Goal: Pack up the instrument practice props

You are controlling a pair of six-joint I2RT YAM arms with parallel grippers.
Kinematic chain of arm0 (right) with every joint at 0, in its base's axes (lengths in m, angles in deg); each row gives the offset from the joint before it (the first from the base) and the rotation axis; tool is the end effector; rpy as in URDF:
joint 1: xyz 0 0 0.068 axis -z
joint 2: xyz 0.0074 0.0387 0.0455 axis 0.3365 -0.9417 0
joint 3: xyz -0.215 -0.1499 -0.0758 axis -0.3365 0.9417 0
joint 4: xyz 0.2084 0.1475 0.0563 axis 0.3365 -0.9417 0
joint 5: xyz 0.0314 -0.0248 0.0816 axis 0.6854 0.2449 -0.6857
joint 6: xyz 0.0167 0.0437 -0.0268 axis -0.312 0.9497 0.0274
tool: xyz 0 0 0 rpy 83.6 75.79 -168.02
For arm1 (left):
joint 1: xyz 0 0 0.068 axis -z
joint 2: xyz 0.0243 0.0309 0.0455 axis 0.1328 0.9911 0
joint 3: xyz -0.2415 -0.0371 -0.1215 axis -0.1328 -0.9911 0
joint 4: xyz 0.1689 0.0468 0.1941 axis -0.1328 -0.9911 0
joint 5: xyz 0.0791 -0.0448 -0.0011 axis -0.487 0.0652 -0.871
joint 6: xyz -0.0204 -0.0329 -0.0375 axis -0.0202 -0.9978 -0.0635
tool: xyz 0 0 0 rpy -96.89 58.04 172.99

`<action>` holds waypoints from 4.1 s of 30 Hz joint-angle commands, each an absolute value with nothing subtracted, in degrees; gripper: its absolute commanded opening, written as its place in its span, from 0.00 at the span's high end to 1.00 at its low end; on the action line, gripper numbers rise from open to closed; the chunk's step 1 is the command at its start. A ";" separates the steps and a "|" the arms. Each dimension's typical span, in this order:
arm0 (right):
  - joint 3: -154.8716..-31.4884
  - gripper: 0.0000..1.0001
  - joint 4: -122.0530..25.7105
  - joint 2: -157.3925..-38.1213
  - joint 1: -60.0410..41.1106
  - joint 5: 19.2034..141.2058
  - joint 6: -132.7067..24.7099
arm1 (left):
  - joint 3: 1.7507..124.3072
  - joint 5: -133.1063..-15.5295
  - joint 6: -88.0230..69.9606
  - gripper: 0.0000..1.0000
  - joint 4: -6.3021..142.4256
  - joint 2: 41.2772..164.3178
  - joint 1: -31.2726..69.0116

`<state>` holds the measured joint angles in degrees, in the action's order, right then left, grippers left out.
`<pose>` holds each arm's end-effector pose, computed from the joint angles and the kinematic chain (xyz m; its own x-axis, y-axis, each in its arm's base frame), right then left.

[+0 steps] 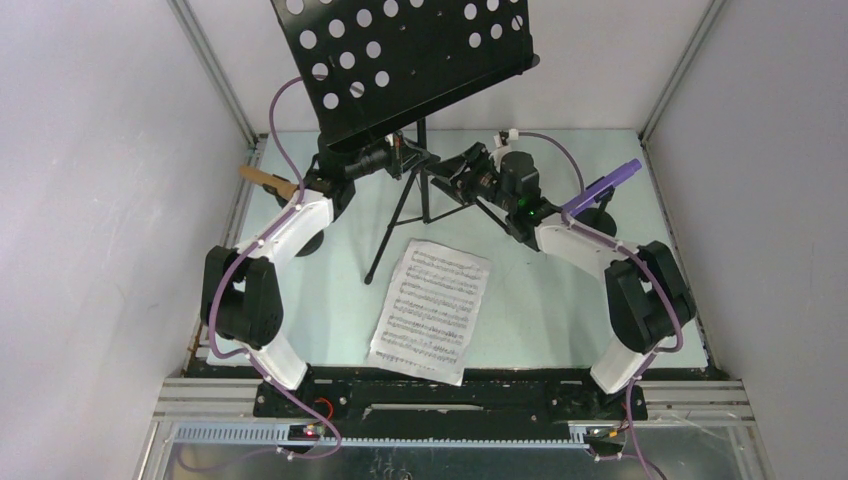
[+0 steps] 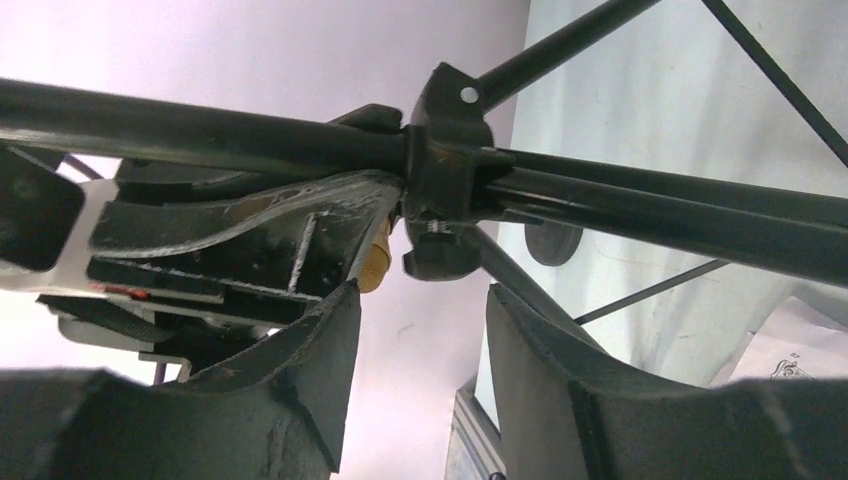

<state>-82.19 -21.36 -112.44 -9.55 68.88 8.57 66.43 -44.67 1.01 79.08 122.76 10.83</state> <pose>0.3386 0.2026 0.2917 -0.7228 0.6099 -0.3249 -0.1923 0.2740 0.9423 0.3696 -0.1465 0.3380 -0.1326 0.0219 -0.9909 0.8254 0.5560 -0.0982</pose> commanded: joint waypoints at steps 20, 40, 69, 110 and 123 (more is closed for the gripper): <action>-86.67 0.54 -18.19 -116.62 -8.91 69.30 10.94 | 69.67 -45.57 -0.70 0.94 77.28 123.62 10.76; -92.90 0.93 -31.71 -111.27 -16.69 80.90 -32.94 | 69.73 -45.40 -0.88 0.94 77.37 123.90 10.84; -89.55 0.89 -17.66 -114.63 -39.53 122.57 -105.92 | 69.48 -45.60 -1.40 0.94 77.82 123.47 10.69; -84.16 0.37 -21.22 -112.24 -9.78 70.99 11.93 | 69.65 -45.23 -1.41 0.92 77.82 123.46 10.68; -85.28 0.41 -19.71 -115.13 -8.91 71.29 12.41 | 69.64 -45.18 -1.32 0.92 77.82 123.55 10.73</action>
<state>-82.89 -22.78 -114.72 -9.33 71.35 11.65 66.65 -44.86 0.90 79.00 122.90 10.57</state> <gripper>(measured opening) 0.598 0.088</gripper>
